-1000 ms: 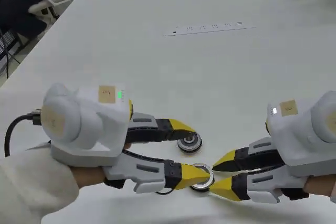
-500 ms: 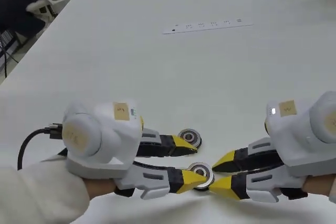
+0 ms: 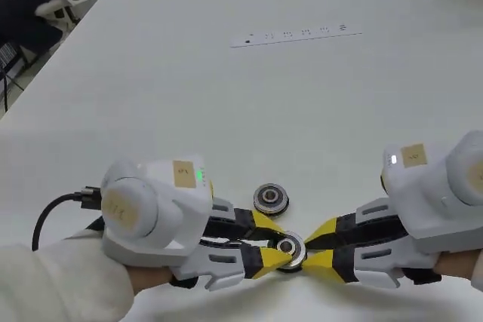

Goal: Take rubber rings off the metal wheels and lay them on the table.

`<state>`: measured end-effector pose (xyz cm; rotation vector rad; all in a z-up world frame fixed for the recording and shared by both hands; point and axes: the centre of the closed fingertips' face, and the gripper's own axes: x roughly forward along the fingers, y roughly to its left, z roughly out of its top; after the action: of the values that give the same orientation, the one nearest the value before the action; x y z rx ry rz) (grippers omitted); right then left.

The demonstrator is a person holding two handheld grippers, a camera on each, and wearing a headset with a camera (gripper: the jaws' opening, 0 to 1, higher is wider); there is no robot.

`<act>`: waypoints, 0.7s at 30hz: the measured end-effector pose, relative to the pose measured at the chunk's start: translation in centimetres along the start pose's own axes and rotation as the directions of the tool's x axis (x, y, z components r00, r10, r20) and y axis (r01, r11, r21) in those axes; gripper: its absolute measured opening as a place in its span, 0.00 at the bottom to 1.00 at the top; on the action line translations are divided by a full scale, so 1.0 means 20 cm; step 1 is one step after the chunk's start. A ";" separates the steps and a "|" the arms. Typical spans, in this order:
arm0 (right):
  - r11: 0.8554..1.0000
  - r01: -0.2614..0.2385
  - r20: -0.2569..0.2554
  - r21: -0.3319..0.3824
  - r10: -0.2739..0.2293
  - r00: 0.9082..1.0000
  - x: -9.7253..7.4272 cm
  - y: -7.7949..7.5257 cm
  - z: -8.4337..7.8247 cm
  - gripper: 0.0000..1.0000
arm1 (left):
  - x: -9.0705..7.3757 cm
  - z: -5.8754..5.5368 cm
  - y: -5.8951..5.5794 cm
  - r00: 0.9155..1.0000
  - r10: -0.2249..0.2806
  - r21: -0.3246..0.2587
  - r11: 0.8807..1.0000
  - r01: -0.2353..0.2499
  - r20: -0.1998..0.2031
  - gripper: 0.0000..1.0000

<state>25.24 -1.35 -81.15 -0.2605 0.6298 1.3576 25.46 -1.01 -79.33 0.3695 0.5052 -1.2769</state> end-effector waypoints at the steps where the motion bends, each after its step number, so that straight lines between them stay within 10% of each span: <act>1: 1.000 0.000 0.000 0.000 0.000 1.000 0.00 0.00 0.00 0.09 | 0.00 0.00 0.00 1.000 0.000 -0.001 1.000 0.000 0.001 0.15; 21: 0.988 0.017 0.030 0.154 -0.022 0.999 -0.02 -0.03 0.00 0.00 | 0.02 0.01 0.02 1.000 -0.006 -0.004 1.000 0.006 0.029 0.14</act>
<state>25.82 -1.80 -80.96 -0.1201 0.7007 1.2848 25.92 -1.35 -79.39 0.3461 0.4846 -1.2848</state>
